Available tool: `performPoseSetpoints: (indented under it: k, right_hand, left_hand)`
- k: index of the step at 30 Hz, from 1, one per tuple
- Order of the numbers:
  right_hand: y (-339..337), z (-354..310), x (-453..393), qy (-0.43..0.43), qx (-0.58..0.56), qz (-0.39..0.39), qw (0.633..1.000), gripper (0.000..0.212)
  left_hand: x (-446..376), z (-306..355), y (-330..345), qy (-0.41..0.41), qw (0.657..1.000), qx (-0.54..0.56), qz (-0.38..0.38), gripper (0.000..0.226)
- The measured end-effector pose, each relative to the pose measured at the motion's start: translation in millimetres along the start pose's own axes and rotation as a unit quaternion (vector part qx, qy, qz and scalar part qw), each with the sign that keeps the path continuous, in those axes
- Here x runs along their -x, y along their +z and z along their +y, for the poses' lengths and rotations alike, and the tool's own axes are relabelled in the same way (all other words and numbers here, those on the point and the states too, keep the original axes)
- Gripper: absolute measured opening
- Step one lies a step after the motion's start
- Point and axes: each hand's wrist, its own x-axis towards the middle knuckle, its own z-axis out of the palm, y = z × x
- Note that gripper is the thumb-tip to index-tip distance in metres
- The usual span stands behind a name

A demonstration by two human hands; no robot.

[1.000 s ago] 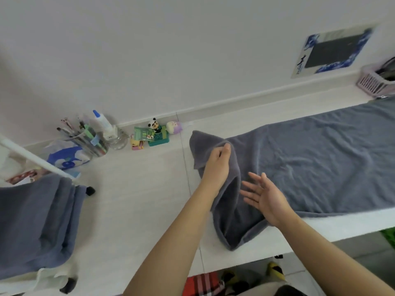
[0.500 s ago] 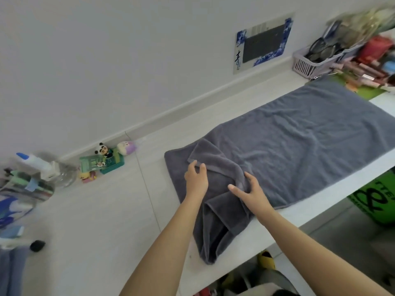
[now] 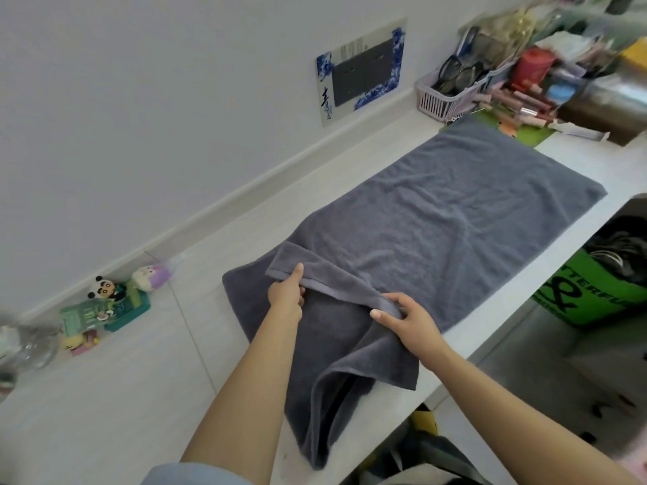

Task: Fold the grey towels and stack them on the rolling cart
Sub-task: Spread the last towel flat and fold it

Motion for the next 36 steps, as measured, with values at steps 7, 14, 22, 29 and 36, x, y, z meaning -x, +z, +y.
performPoseSetpoints:
  k: [7, 14, 22, 29, 36]
  right_hand:
    - [-48, -27, -14, -0.040, 0.004, -0.013, 0.999, 0.038]
    - [-145, -88, -37, -0.047, -0.186, -0.082, 0.978, 0.049]
    - [-293, -115, -123, -0.055, -0.178, -0.008, 0.983, 0.047]
    - [-397, -73, -217, -0.031, 0.125, 0.035, 0.991, 0.035]
    - [-448, -63, -240, 0.005, 0.034, -0.047, 0.998, 0.034]
  left_hand:
    - [26, 40, 33, 0.107, 0.985, 0.121, -0.066, 0.039]
    - [81, 123, 114, 0.199, 0.946, 0.192, -0.172, 0.015]
    - [93, 161, 297, 0.189, 0.942, 0.197, -0.197, 0.032]
    - [73, 147, 440, 0.110, 0.970, 0.149, -0.157, 0.010]
    - [52, 150, 523, 0.200, 0.973, 0.060, -0.101, 0.016]
